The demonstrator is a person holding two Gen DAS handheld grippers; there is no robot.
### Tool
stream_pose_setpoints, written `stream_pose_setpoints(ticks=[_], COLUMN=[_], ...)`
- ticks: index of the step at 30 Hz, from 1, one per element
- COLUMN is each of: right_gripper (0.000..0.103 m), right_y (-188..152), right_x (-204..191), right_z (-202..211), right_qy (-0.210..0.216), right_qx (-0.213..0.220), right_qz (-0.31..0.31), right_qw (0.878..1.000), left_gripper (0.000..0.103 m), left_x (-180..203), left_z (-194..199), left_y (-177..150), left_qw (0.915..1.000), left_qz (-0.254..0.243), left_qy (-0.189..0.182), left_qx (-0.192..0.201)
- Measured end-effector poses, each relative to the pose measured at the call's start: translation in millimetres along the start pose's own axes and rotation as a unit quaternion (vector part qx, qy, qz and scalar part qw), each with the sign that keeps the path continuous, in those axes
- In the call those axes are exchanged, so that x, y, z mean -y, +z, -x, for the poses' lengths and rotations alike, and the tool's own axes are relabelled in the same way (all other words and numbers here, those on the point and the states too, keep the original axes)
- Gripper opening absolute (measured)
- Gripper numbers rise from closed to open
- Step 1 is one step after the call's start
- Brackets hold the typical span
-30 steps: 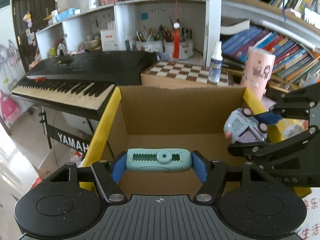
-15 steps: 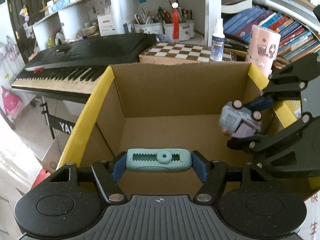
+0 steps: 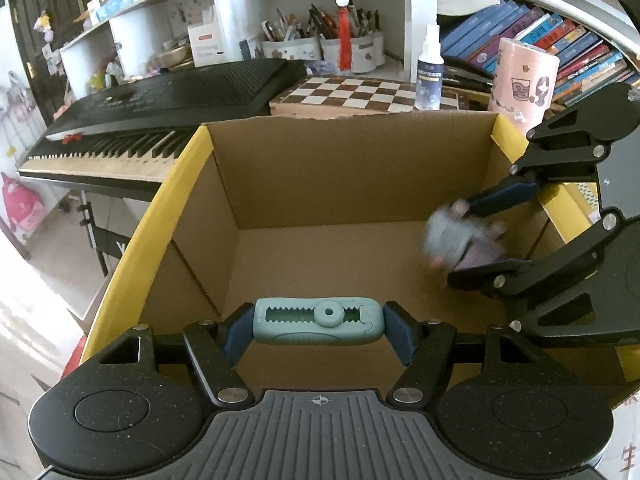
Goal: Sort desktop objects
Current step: 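Lower both tools into the yellow box and open them, releasing both objects, then lift both open tools out of the yellow box and withdraw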
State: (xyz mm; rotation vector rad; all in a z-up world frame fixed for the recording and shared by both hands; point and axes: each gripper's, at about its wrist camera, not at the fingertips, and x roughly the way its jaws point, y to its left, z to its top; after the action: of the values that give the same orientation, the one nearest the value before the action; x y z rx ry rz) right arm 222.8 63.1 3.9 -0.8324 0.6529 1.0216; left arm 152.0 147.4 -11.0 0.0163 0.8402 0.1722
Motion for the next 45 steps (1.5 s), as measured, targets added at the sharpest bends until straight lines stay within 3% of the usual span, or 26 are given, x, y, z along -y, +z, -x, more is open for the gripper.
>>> stream_pose_setpoints(ticks=[11,19,31,45], right_gripper=[0.046,0.047,0.047,0.047], right_y=[3,-10,-41,-91], right_x=[12,6,-30,-90], right_z=[31,76,135,167], right_qy=[-0.023,-0.059,-0.117,-0.182], right_qx=[0.045,0.094,0.145,0.141], right_qz=[-0.056,-0.132,-0.259,-0.381], right_qw=[0.997,0.985,0.948,0.895], left_gripper=[0.076,0.077,0.083,0.085], left_x=[-1,-14,-26,-35], left_z=[29,61,101,136], left_y=[4,4,-17,-68], left_qw=[0.9986,0.9957,0.9914,0.9901], left_qz=[0.003,0.024,0.032,0.053], left_qy=[0.004,0.007,0.013,0.030], left_qx=[0.052,0.089,0.126,0.127])
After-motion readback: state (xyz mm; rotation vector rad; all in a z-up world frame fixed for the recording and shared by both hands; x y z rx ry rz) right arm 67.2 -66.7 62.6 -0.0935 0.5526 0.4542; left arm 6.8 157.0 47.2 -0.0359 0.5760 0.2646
